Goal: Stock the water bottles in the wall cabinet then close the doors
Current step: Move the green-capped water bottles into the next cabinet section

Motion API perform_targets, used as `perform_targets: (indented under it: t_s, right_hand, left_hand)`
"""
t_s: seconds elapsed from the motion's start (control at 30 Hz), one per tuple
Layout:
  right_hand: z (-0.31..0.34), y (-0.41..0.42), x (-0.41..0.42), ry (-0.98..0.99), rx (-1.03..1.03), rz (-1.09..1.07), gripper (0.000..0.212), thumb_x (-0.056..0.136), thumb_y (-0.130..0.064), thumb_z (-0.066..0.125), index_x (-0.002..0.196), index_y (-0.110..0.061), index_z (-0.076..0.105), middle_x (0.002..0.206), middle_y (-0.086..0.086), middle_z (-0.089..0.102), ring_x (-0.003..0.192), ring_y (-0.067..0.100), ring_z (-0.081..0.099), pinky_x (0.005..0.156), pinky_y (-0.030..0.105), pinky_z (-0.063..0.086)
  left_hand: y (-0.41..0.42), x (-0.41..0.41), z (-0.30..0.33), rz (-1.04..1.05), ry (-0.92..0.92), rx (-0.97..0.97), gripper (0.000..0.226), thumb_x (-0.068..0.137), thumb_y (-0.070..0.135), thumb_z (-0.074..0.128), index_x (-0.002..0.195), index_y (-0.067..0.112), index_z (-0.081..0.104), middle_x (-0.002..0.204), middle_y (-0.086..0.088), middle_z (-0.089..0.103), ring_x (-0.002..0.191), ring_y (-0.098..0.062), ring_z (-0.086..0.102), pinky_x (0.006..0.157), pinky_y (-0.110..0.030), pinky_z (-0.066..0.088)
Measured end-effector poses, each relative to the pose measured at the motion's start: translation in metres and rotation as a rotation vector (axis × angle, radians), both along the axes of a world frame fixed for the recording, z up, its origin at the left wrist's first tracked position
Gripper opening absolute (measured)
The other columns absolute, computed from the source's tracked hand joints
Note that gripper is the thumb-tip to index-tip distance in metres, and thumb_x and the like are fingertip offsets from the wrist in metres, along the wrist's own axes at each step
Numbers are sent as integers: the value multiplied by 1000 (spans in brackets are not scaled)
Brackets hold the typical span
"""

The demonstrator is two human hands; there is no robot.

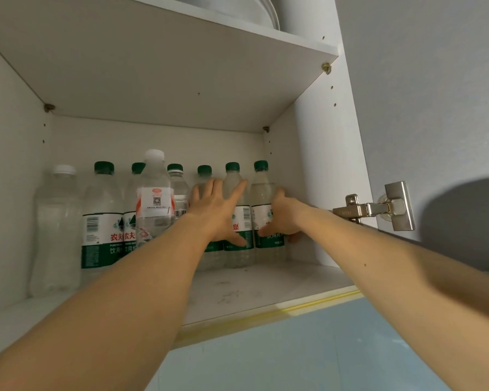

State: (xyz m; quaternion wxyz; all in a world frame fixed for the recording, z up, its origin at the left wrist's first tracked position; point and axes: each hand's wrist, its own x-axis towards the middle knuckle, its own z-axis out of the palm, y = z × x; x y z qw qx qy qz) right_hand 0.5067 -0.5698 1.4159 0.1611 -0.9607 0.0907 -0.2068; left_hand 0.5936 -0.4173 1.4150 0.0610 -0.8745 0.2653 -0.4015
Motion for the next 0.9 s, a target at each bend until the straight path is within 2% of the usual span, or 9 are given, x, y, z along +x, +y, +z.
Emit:
perform_targets:
  t_s: [0.1, 0.17, 0.23, 0.33, 0.43, 0.53, 0.67, 0.9]
  right_hand:
    - [3, 5, -5, 0, -165, -35, 130, 85, -35, 82, 155, -2, -23, 148, 21, 46, 128, 35, 55, 104, 45, 50]
    - [12, 8, -10, -20, -295, -61, 141, 81, -33, 85, 151, -12, -36, 162, 24, 23, 136, 40, 47, 108, 50, 46]
    - [21, 9, -15, -50, -433, -97, 147, 76, -29, 90, 151, -22, -37, 165, 22, 4, 139, 43, 42, 108, 53, 45]
    - [20, 5, -13, -62, -615, -107, 155, 65, -30, 96, 155, -27, -29, 166, 19, -6, 148, 43, 24, 111, 56, 42]
    - [12, -4, -3, -84, -683, -69, 154, 59, -37, 98, 158, -25, -20, 165, 19, -14, 152, 40, 13, 113, 54, 38]
    - [11, -12, 4, -134, -738, -67, 155, 58, -49, 95, 159, -23, -21, 166, 20, -15, 153, 39, 8, 116, 51, 35]
    - [9, -15, 11, -196, -850, -105, 156, 56, -63, 90, 159, -18, -18, 165, 24, -3, 151, 40, 11, 121, 50, 28]
    - [7, -14, 22, -222, -914, -144, 156, 57, -71, 86, 158, -9, -17, 163, 29, 4, 148, 43, 19, 120, 50, 28]
  left_hand:
    - [3, 1, -1, -9, -20, 20, 144, 58, 77, 79, 154, 35, -20, 163, -17, 1, 151, -39, 0, 120, -59, 6]
    - [1, 1, -3, 3, -39, 21, 145, 58, 77, 80, 155, 33, -18, 163, -17, -1, 151, -39, 0, 120, -60, 7]
    - [-1, 1, -3, 13, -49, 13, 145, 58, 76, 80, 156, 32, -17, 162, -17, 1, 151, -39, 2, 120, -61, 8]
    - [-2, 0, -5, 32, -56, 3, 145, 59, 75, 80, 156, 31, -18, 163, -16, 0, 152, -39, 0, 121, -62, 6]
    - [-3, 1, -7, 63, -76, 16, 144, 61, 77, 78, 156, 30, -20, 164, -16, -5, 152, -39, -3, 121, -62, 5]
    - [0, 2, -6, 95, -94, 34, 142, 64, 81, 73, 156, 30, -24, 166, -17, -11, 153, -42, -11, 122, -63, 1]
    - [2, 0, -7, 172, -117, 71, 137, 69, 84, 65, 157, 28, -25, 165, -20, -19, 151, -43, -20, 121, -64, -3]
    - [-1, -2, -10, 237, -114, 87, 133, 74, 85, 59, 157, 24, -25, 165, -20, -23, 150, -43, -25, 121, -64, -4]
